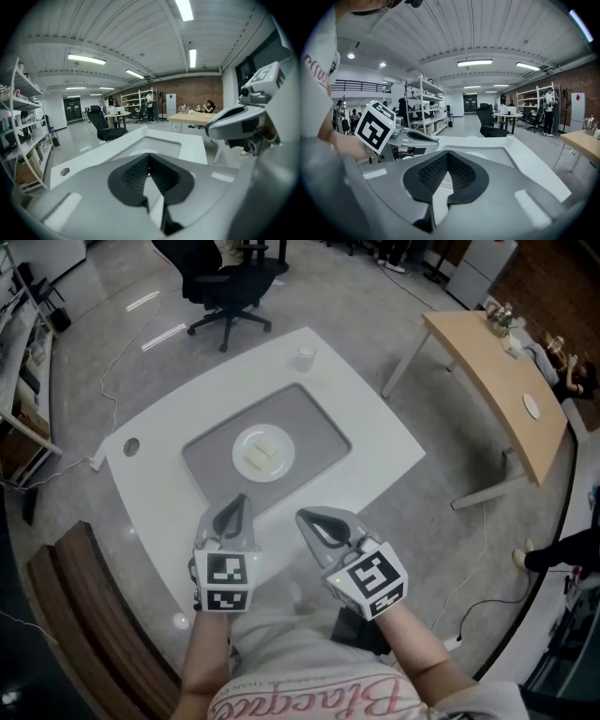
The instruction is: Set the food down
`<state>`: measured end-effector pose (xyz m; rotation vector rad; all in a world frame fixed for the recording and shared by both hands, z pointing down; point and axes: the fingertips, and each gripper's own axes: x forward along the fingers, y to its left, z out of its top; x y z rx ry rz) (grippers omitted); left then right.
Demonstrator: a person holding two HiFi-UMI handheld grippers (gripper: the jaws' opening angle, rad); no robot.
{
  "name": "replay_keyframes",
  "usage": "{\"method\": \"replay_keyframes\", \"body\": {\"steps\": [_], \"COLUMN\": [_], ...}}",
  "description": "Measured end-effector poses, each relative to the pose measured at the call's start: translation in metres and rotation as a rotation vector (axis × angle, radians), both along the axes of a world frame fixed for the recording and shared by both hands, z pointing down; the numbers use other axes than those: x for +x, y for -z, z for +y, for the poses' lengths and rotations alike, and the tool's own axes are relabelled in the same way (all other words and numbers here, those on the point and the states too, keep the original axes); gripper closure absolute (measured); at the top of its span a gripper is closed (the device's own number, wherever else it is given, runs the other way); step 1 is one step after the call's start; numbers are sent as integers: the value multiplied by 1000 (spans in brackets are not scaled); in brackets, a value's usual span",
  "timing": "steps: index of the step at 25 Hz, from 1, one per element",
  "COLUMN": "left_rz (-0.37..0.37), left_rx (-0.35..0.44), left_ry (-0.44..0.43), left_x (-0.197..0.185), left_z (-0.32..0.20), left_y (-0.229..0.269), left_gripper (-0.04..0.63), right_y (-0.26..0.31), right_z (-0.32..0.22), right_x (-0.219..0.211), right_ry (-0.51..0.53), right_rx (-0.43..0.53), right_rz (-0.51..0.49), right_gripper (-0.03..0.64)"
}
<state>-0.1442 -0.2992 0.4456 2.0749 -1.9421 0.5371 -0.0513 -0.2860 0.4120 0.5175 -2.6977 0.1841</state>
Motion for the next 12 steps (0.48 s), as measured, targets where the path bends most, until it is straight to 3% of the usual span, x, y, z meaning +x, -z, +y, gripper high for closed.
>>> {"method": "replay_keyframes", "body": {"steps": [6, 12], "left_rz": [78, -17], "left_rx": [42, 34], "left_ry": [18, -7], "left_x": [10, 20], "left_z": [31, 57], "left_y": [26, 41], "left_gripper": [595, 595], "right_y": [21, 23], "right_z": [26, 49], "right_x": [11, 5], "right_ry": [41, 99], "right_rx": [13, 80], "right_rz": [11, 3], "right_gripper": [615, 615]}}
